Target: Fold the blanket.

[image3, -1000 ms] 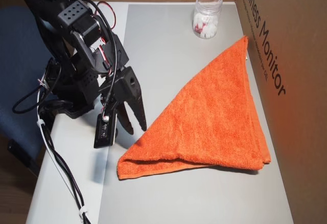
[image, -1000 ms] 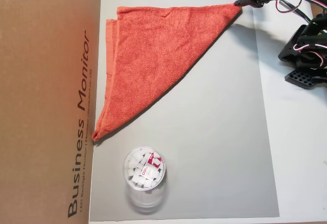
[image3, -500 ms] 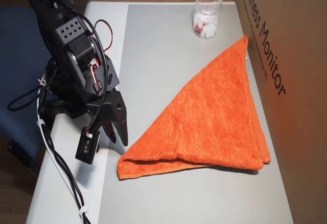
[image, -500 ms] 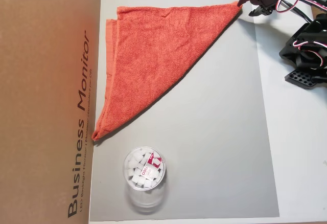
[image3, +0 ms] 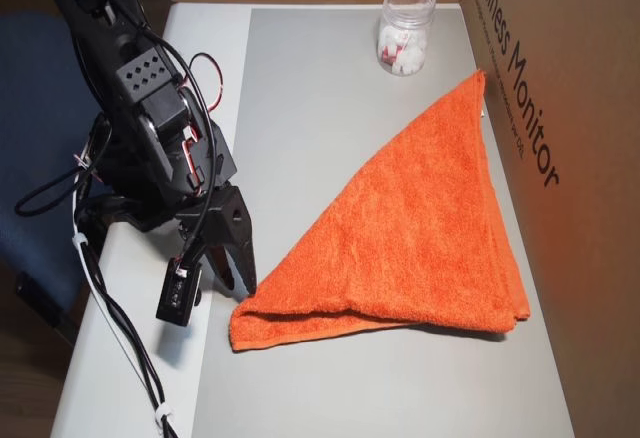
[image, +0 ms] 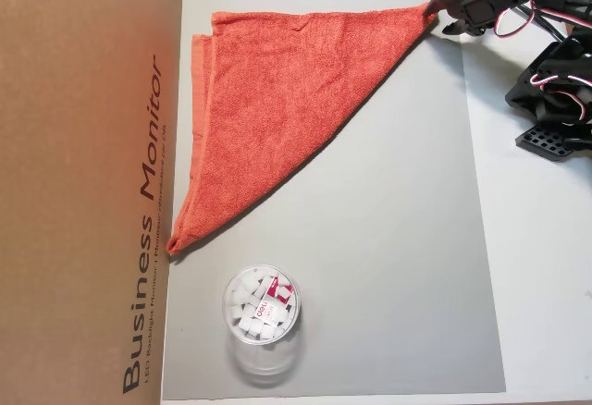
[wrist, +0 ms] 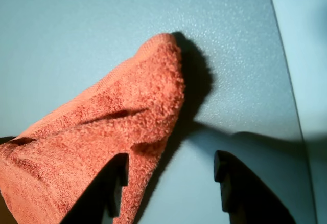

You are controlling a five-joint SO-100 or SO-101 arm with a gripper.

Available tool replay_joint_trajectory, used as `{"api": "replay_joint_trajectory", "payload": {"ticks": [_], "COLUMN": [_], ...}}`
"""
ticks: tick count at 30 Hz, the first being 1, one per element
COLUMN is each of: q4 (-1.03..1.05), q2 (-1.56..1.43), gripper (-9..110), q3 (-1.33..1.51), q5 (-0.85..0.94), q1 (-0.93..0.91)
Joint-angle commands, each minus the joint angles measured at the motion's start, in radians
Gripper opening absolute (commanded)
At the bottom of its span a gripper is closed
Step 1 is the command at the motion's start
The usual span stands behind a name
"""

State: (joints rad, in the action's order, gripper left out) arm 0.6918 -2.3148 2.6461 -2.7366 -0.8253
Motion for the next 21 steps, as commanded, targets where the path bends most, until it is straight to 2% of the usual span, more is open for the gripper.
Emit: {"api": "replay_joint_trajectory", "payload": {"ticks": [1, 10, 21], "q4": [-0.023, -0.258, -0.279], "q2": [-0.009, 0.104, 0.255], "gripper": [17, 16, 16], "q3": [-0.014, -0.012, -0.087], "q5": [0.054, 0.183, 0.229], "q1": [0.005, 0.009, 0.035]}}
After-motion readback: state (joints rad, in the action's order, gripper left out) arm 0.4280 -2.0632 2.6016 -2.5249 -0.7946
